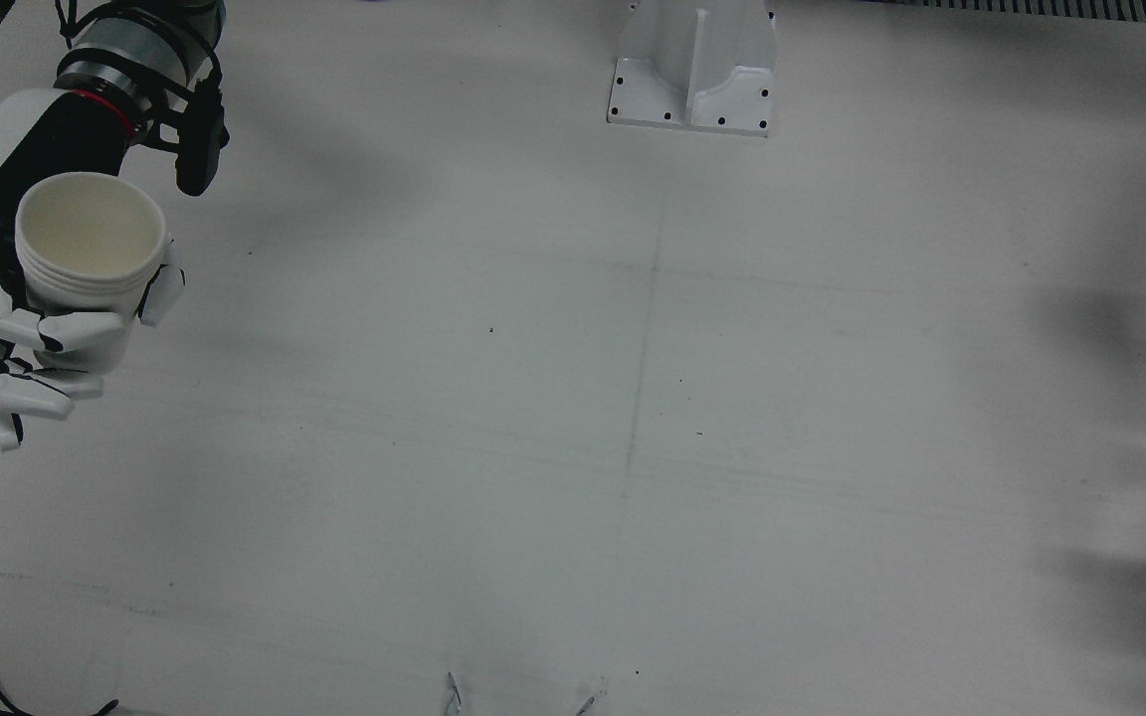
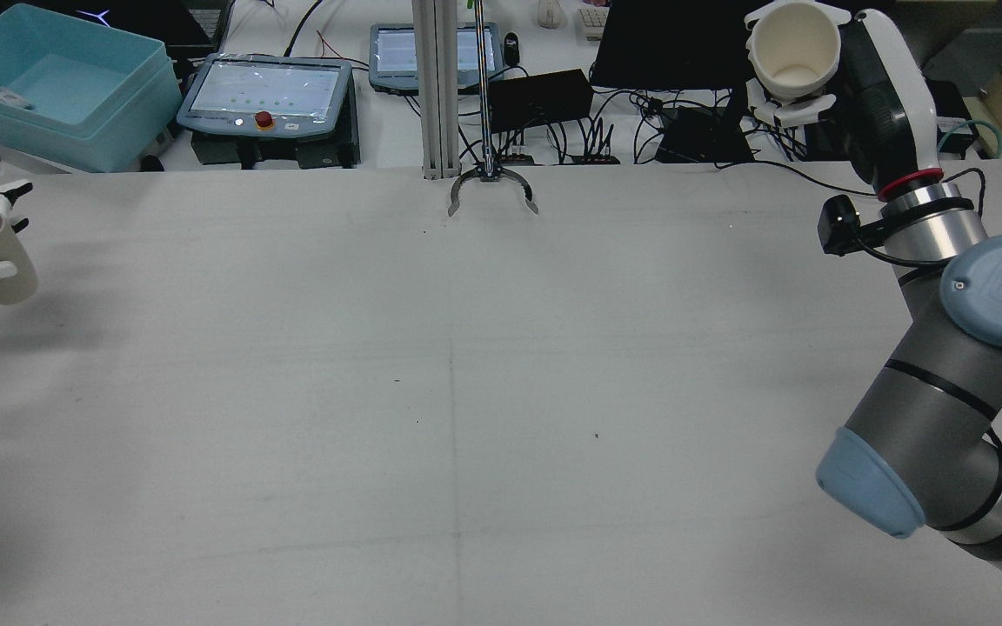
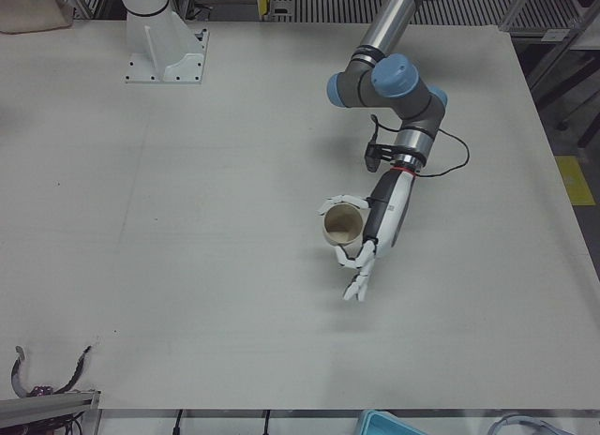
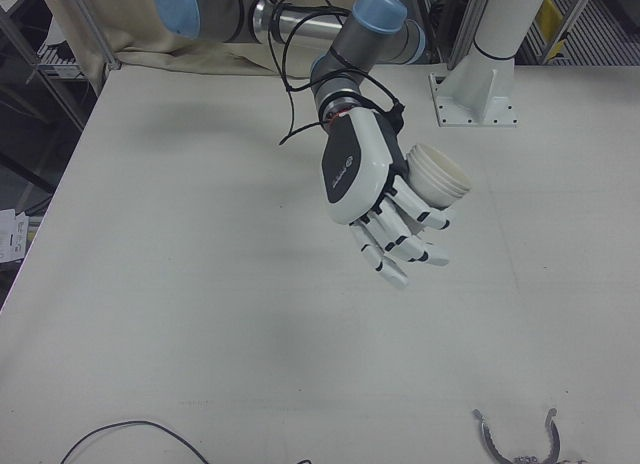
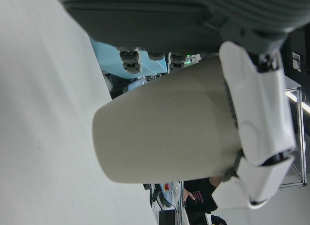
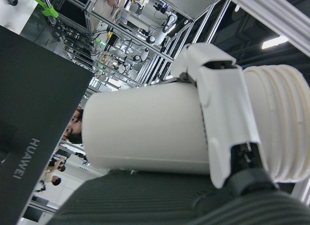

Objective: Pour water
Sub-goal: 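Turn the right-hand cup upright and withdraw the right arm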

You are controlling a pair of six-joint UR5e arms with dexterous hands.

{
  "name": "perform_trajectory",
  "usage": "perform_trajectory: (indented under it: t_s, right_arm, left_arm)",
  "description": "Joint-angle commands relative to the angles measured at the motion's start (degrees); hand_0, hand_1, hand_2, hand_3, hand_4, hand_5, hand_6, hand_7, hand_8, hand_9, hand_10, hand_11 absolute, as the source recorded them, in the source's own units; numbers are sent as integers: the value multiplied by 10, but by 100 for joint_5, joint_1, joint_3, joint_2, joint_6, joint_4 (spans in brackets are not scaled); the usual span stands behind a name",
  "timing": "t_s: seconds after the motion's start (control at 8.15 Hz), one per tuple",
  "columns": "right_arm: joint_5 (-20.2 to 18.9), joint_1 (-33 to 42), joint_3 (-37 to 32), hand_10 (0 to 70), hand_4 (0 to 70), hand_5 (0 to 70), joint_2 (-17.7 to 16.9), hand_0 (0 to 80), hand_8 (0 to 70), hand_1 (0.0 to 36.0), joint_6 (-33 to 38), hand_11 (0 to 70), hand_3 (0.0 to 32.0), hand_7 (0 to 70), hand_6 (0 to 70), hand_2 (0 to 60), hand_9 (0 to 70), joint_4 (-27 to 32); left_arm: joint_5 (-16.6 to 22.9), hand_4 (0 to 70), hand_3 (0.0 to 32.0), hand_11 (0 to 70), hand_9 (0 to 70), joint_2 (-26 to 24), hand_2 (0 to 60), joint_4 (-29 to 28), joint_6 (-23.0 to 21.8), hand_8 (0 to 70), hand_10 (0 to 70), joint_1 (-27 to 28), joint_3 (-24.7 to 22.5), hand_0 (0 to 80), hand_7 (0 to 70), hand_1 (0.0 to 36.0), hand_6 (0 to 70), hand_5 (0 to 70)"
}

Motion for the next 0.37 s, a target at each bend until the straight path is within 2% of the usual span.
perform_trajectory:
  t_s: [0.0,0.12,0.25]
  right_arm:
    - [307,-153,-1141,144,191,382,-164,775,344,323,1749,242,0,343,248,336,480,509]
    - [472,-372,-1466,143,196,362,-191,744,341,266,2092,237,0,342,241,144,479,756]
    - [631,-670,-1678,141,190,356,-200,742,336,263,2400,234,0,335,236,130,474,767]
  left_arm:
    - [-8,156,0,98,15,804,600,-476,-200,0,48,-474,165,492,148,360,0,700]
    - [-17,154,0,98,15,971,600,-634,-182,0,49,-474,244,491,145,360,0,700]
    - [-35,166,0,97,13,1008,600,-975,-191,0,48,-483,549,492,138,360,0,700]
